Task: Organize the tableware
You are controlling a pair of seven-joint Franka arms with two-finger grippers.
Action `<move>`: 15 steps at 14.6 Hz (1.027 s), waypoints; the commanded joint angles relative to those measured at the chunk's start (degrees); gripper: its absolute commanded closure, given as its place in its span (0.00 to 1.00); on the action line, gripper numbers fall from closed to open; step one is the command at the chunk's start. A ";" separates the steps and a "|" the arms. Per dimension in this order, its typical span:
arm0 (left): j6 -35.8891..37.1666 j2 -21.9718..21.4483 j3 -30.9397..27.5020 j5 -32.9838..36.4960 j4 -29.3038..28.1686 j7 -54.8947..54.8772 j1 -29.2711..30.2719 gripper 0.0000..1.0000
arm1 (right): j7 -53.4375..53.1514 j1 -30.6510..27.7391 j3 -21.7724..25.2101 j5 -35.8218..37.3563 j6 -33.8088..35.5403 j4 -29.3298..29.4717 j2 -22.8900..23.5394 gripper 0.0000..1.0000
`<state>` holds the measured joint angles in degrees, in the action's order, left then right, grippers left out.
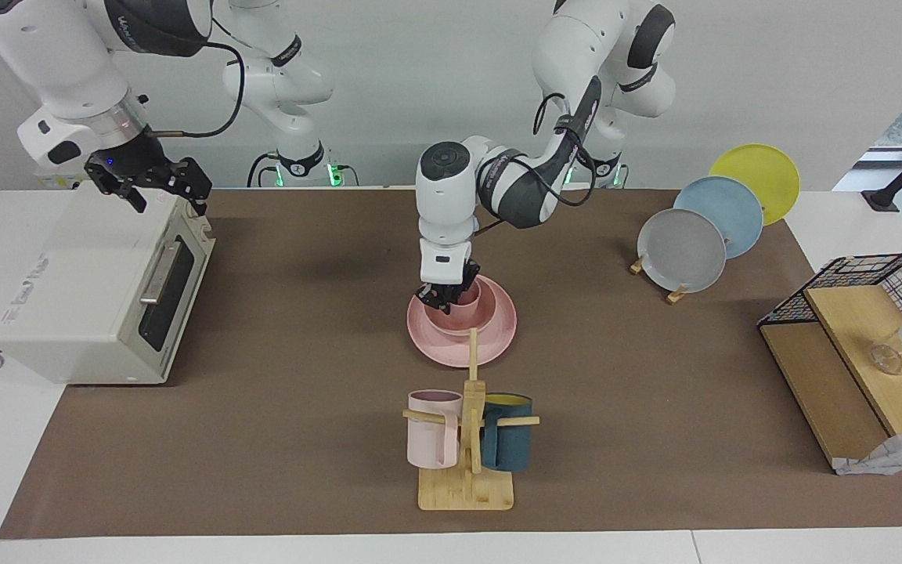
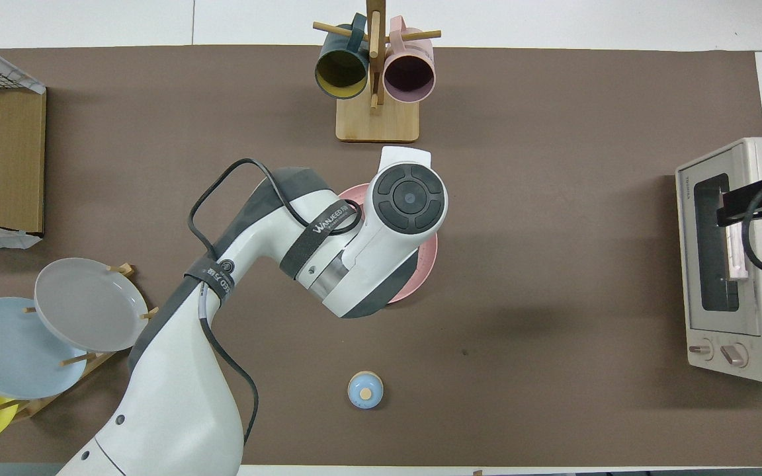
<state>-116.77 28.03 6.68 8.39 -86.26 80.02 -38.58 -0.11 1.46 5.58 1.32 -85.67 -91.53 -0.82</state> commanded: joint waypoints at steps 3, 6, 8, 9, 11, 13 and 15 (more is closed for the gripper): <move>3.55 -4.62 -1.14 2.15 -0.05 -2.48 0.95 0.00 | 2.13 -0.15 -0.30 -0.44 0.59 0.03 -0.23 0.00; 9.70 -10.34 -0.79 1.28 0.04 -11.52 6.57 0.00 | 2.13 -0.06 -0.48 -0.44 0.68 0.12 -0.50 0.00; 13.48 -13.95 -0.97 0.92 -0.05 -19.77 10.87 0.00 | 2.13 0.03 -0.48 -0.53 0.68 0.12 -0.58 0.00; 15.59 -15.70 -0.88 -0.64 -0.05 -24.60 14.20 0.00 | 2.13 0.03 -0.48 -0.44 0.85 0.12 -0.58 0.00; 19.72 -20.36 -1.14 -4.86 -0.31 -37.24 20.35 0.00 | 2.13 0.03 -0.74 -0.44 1.29 0.03 -0.93 0.00; 23.85 -22.92 -1.14 -5.84 -0.31 -49.02 26.16 0.00 | 2.13 0.12 -0.83 -0.44 1.20 0.03 -1.20 0.00; 26.23 -24.68 -1.23 -5.85 -1.01 -60.36 31.26 0.00 | 2.13 0.20 -1.01 -0.35 1.29 -0.06 -1.29 0.00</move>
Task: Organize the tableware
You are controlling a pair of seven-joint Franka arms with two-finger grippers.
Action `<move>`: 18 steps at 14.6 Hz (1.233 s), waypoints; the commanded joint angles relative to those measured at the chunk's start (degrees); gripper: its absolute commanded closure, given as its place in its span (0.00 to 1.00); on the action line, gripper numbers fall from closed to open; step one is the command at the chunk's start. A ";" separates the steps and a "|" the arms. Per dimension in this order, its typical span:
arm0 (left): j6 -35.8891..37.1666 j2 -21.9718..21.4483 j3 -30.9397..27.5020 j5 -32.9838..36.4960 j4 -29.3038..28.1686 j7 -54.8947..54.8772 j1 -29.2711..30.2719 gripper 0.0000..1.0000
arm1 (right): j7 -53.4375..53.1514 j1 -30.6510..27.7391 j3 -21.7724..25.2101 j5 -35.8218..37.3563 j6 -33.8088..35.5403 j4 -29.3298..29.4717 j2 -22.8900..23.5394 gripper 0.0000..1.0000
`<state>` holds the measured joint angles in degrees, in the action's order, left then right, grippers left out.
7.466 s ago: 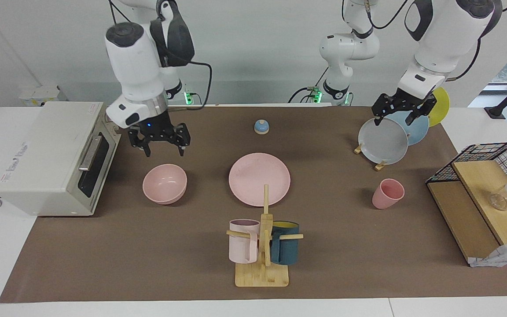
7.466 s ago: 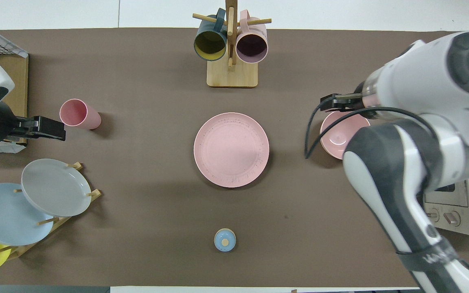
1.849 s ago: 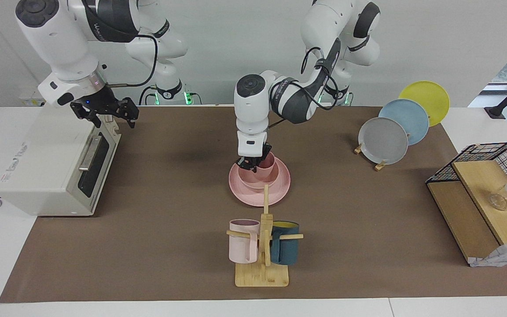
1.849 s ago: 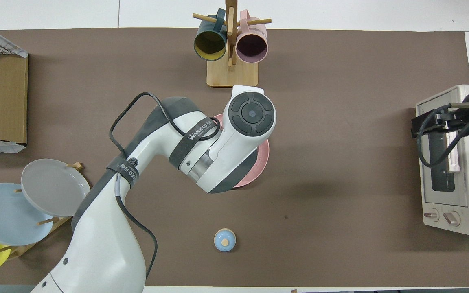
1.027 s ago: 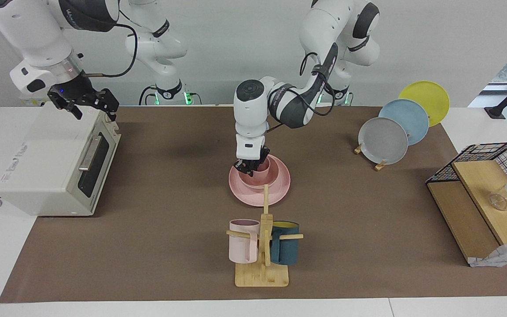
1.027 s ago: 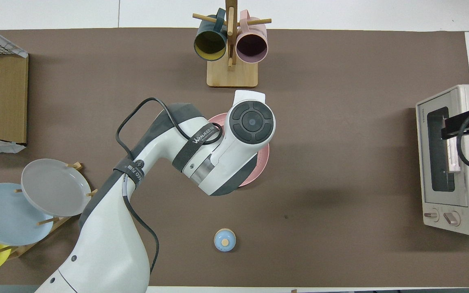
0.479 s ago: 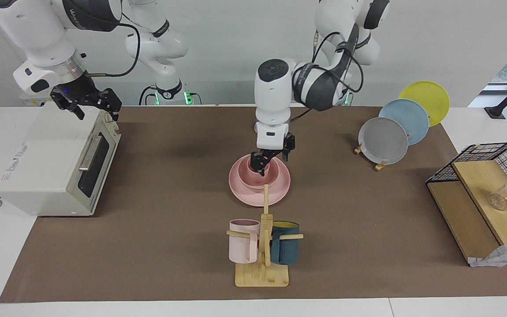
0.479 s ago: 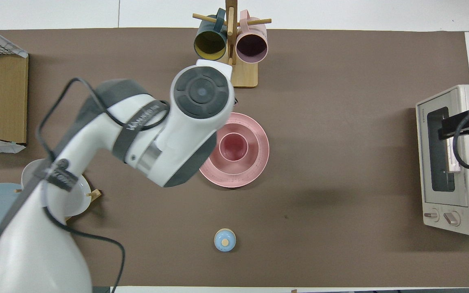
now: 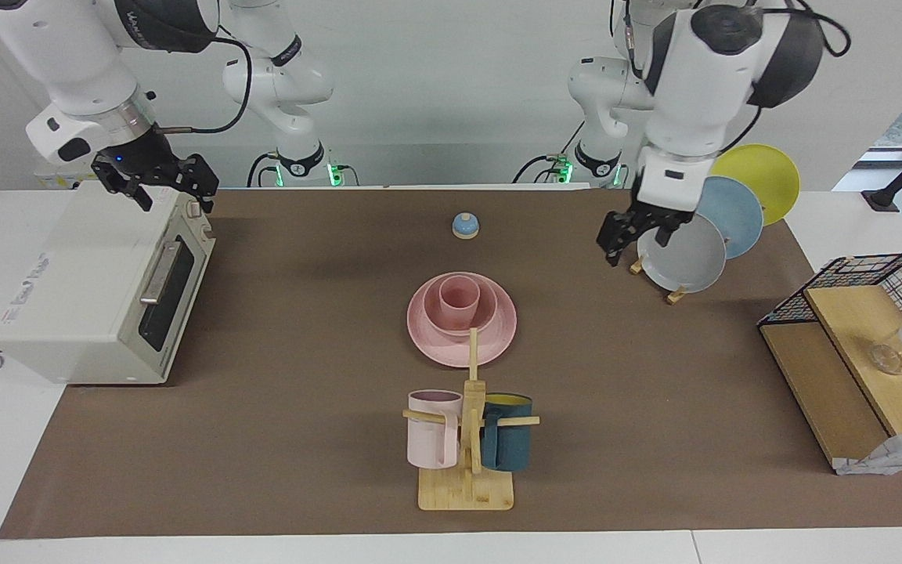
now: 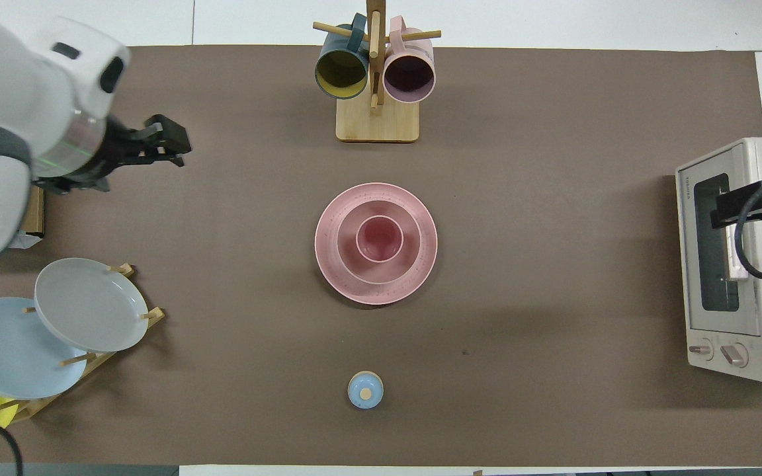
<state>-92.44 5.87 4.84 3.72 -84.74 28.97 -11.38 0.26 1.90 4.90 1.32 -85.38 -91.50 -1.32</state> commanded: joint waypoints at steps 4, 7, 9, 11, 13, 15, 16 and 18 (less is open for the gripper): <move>1.13 -6.65 0.61 -1.17 -9.98 -24.83 9.01 0.00 | 1.94 -0.23 -0.68 -0.35 0.65 -0.09 -0.70 0.00; -2.39 -9.03 0.61 -1.17 -15.02 -24.84 9.01 0.00 | 1.94 -0.14 -0.86 0.00 0.65 -0.26 -0.79 0.00; -2.74 -9.12 0.53 -3.44 -14.76 -24.31 9.10 0.00 | 1.94 0.38 -1.30 0.18 0.65 -0.17 -0.79 0.00; -3.44 -8.69 0.53 -6.26 -13.89 -21.60 9.71 0.00 | 2.03 0.47 -1.30 0.18 0.65 -0.09 -0.79 0.00; -2.14 -7.90 0.96 -6.09 -10.82 -21.58 9.80 0.00 | 2.64 0.56 -1.56 0.26 0.48 -0.09 -0.79 0.00; -0.55 -6.41 2.97 -5.65 -7.92 -21.85 12.07 0.00 | 3.00 0.56 -1.56 0.26 -0.05 0.18 -0.53 0.00; -0.46 -6.31 5.68 -5.65 -7.81 -21.85 14.26 0.00 | 3.00 0.56 -1.56 0.26 -0.05 0.18 -0.61 0.00; -0.02 -6.49 6.24 -5.65 -8.25 -21.94 14.55 0.00 | 2.91 0.56 -1.65 0.18 -0.05 0.09 -0.62 0.00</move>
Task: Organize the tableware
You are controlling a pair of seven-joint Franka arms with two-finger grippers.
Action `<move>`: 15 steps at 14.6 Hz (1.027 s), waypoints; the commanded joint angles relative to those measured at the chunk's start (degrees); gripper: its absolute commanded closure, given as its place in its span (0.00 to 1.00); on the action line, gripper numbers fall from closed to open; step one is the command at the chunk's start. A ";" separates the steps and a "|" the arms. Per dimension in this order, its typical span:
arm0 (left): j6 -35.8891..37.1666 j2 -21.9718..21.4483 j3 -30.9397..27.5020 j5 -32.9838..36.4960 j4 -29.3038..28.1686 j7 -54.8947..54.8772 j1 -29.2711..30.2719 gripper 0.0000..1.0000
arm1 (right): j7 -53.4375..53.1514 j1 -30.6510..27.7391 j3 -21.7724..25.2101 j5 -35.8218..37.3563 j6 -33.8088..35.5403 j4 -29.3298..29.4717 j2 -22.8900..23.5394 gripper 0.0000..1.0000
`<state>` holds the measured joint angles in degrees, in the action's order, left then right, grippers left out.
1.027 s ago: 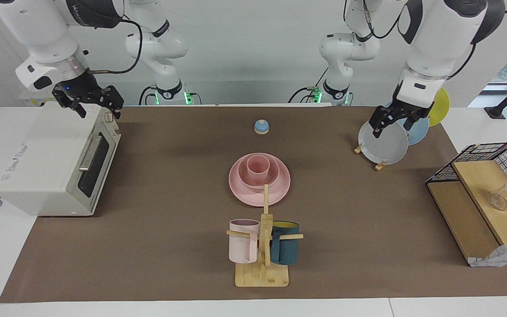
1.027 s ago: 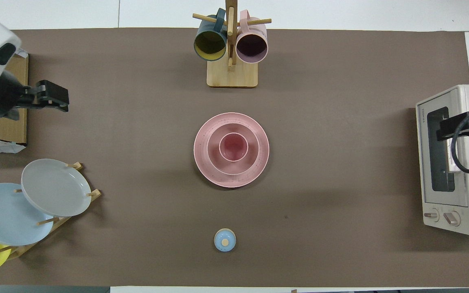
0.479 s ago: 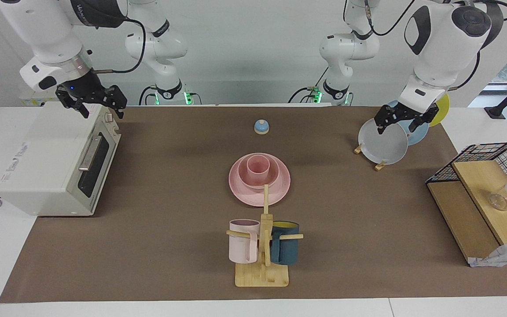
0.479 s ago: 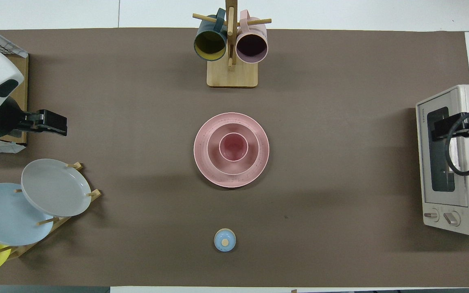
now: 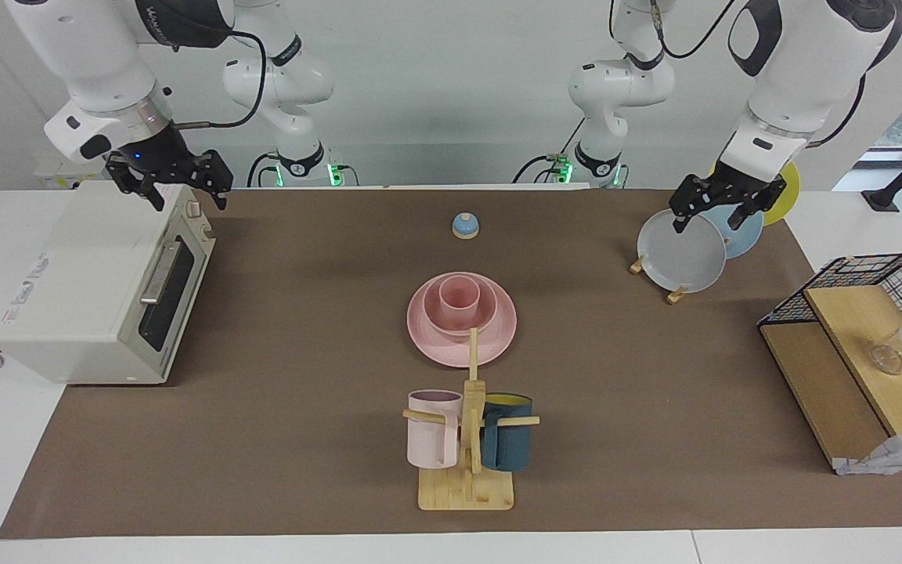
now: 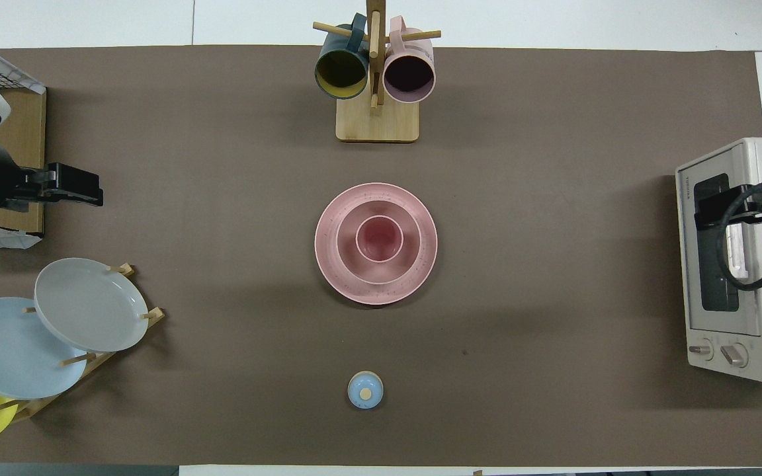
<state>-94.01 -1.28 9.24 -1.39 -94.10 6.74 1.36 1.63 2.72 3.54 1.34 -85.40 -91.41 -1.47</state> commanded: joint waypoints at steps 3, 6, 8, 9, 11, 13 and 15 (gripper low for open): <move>3.30 -0.65 1.75 -0.63 -0.89 0.29 1.28 0.00 | 1.45 -0.25 -0.29 0.15 -0.03 -0.08 -0.46 0.00; 3.30 -3.29 1.66 -0.63 -3.72 0.20 1.10 0.00 | 1.45 -0.17 -0.29 0.15 -0.03 -0.08 -0.46 0.00; 2.69 -4.52 1.57 -0.63 -5.38 0.29 1.10 0.00 | 1.54 -0.17 -0.29 0.15 -0.03 -0.17 -0.55 0.00; 2.17 -4.52 1.66 -0.63 -5.65 0.55 1.19 0.00 | 1.54 -0.17 -0.29 0.15 -0.03 -0.17 -0.55 0.00; 1.55 -4.26 1.66 -0.98 -4.95 0.56 1.89 0.00 | 1.45 -0.17 -0.29 0.15 -0.03 -0.26 -0.55 0.00; 1.54 -4.17 1.66 -0.98 -4.95 0.12 1.72 0.00 | 1.54 -0.17 -0.29 0.15 -0.03 -0.17 -0.55 0.00; 1.98 -4.26 1.66 -0.98 -4.95 0.12 1.54 0.00 | 1.54 -0.08 -0.29 0.15 -0.03 -0.17 -0.55 0.00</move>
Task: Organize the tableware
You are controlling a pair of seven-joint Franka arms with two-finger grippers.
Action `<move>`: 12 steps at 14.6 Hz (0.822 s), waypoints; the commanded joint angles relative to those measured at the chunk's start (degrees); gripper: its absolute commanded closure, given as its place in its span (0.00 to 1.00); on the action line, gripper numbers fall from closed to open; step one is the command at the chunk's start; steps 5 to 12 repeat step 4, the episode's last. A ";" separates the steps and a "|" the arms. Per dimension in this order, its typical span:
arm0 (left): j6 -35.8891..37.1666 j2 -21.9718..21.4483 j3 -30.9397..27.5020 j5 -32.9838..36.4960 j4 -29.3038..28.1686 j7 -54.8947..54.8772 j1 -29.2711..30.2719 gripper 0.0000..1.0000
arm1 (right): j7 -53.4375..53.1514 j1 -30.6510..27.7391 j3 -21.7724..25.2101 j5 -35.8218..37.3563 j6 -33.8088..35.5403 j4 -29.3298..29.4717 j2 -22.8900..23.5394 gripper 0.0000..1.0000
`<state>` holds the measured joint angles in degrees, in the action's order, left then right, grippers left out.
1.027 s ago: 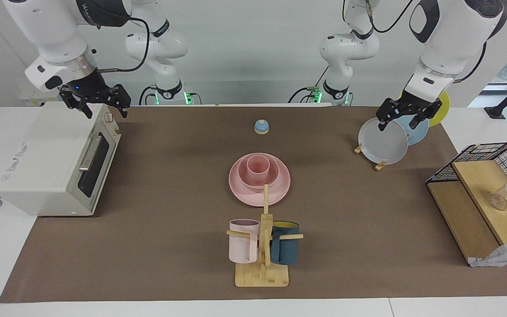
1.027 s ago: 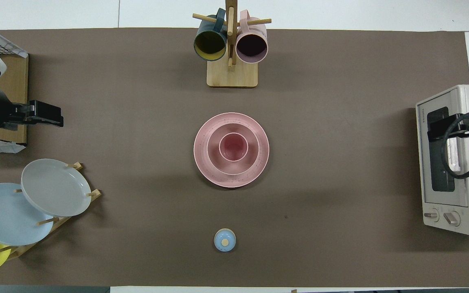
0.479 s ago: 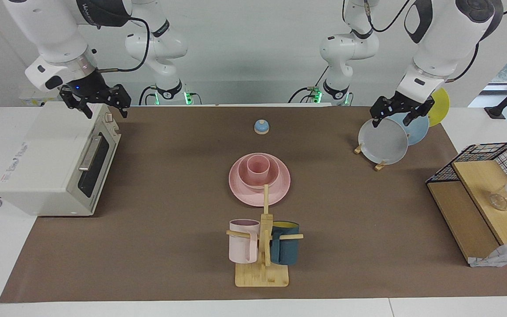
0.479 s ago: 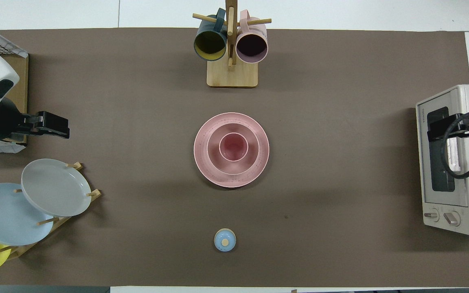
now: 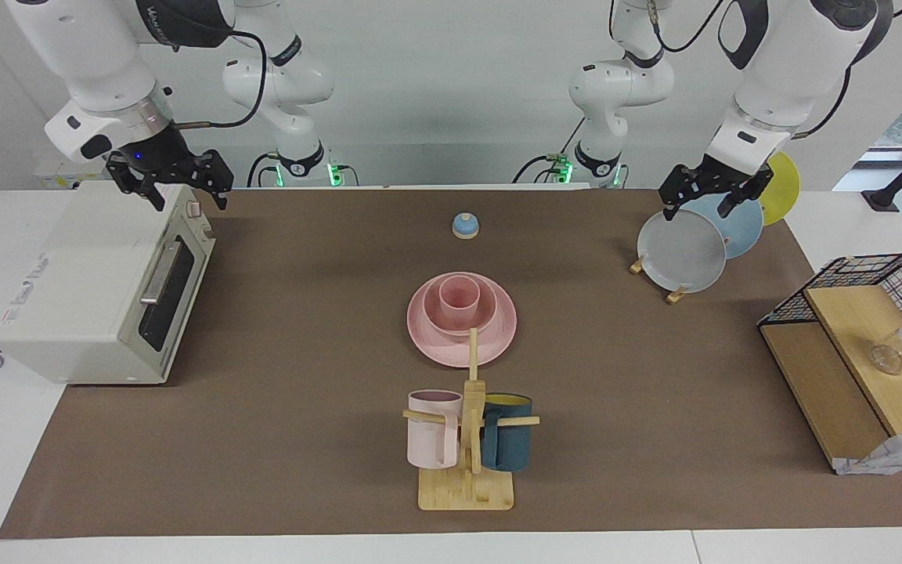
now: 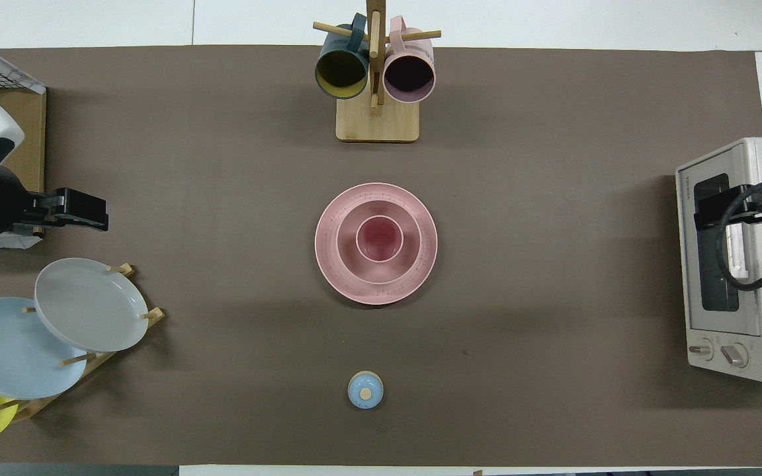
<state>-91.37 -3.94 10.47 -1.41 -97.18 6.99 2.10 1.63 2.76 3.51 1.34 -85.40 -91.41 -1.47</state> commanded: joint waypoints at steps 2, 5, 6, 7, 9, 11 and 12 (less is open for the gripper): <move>-0.13 -1.68 0.43 -0.96 -1.87 -0.22 0.80 0.00 | 1.53 0.40 -0.17 0.15 -0.03 -0.26 -0.55 0.00; -0.04 -1.68 0.52 -0.96 -1.87 -0.31 0.62 0.00 | 1.45 0.49 -0.26 0.24 -0.03 -0.17 -0.55 0.00; -0.04 -1.68 0.52 -0.96 -1.87 -0.31 0.62 0.00 | 1.45 0.49 -0.26 0.24 -0.03 -0.17 -0.55 0.00; -0.04 -1.68 0.52 -0.96 -1.87 -0.31 0.62 0.00 | 1.45 0.49 -0.26 0.24 -0.03 -0.17 -0.55 0.00; -0.04 -1.68 0.52 -0.96 -1.87 -0.31 0.62 0.00 | 1.45 0.49 -0.26 0.24 -0.03 -0.17 -0.55 0.00; -0.04 -1.68 0.52 -0.96 -1.87 -0.31 0.62 0.00 | 1.45 0.49 -0.26 0.24 -0.03 -0.17 -0.55 0.00; -0.04 -1.68 0.52 -0.96 -1.87 -0.31 0.62 0.00 | 1.45 0.49 -0.26 0.24 -0.03 -0.17 -0.55 0.00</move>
